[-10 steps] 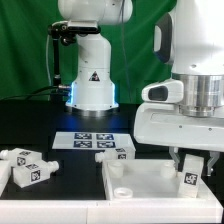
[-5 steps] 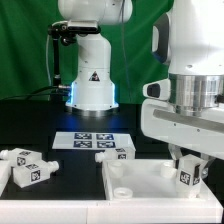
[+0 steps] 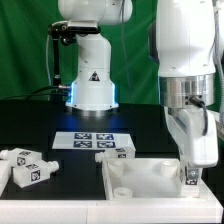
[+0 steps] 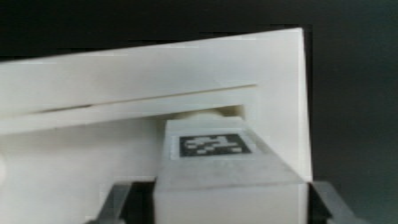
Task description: Assemble one leg
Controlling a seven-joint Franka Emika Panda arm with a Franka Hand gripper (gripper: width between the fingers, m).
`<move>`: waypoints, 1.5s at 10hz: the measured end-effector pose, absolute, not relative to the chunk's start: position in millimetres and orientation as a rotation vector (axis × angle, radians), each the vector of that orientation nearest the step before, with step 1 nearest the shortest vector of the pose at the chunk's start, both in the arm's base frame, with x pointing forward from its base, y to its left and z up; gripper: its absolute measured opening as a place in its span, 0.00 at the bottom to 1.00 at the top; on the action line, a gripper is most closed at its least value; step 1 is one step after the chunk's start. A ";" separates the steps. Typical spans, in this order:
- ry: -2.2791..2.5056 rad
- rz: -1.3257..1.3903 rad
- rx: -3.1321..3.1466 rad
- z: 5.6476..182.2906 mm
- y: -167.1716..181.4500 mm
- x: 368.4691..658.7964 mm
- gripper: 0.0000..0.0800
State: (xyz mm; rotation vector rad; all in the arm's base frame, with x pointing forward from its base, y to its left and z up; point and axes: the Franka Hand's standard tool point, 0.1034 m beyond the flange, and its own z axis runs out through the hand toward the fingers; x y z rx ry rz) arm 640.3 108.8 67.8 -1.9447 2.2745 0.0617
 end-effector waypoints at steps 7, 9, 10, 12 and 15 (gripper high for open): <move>2.568 0.043 -1.663 69.2 111.5 641.1 0.36; 2.523 0.009 -1.744 68.6 112.6 640.5 0.36; 2.524 0.009 -1.744 68.2 112.3 640.4 0.36; 2.520 0.008 -1.745 69.2 113.7 641.0 0.64; 2.432 -0.005 -1.741 116.2 126.4 655.3 0.80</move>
Offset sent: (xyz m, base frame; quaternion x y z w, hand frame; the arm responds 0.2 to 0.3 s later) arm 0.0000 0.0000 0.0000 0.0000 0.0000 0.1296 0.9916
